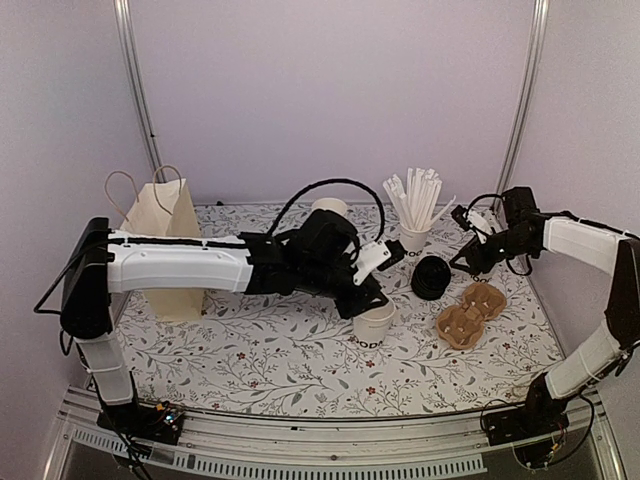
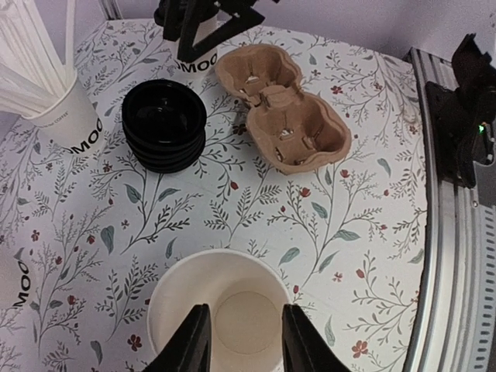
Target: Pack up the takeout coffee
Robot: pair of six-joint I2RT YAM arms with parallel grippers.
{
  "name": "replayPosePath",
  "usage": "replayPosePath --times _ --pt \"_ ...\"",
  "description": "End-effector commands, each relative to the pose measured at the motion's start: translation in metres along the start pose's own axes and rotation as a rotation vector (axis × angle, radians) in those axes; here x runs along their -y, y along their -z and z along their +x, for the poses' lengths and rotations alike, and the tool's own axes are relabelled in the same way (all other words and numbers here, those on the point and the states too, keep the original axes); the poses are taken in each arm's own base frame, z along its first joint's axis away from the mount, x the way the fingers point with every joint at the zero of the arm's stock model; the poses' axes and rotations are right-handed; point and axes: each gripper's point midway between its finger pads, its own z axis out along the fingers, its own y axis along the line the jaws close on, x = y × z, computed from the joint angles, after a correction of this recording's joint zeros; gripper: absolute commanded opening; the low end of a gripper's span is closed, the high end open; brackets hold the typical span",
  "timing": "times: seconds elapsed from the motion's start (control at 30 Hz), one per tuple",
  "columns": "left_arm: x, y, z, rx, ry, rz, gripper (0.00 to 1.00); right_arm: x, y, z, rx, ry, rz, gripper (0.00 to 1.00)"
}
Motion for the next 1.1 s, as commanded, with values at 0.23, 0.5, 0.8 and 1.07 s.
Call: replayPosePath --times 0.23,0.5,0.8,1.07 --pt "-0.024 0.029 -0.031 0.137 0.066 -0.133 0.35 0.011 -0.032 -0.002 -0.115 0.031 0.089 0.43" --pt "-0.026 0.026 -0.026 0.13 0.104 -0.134 0.36 0.017 -0.045 -0.006 -0.142 0.035 0.11 0.38" --pt "-0.026 0.023 -0.023 0.125 0.114 -0.134 0.36 0.017 -0.056 -0.005 -0.176 0.066 0.137 0.31" --pt "-0.026 0.021 -0.021 0.119 0.119 -0.134 0.36 0.018 -0.062 -0.003 -0.197 0.077 0.154 0.23"
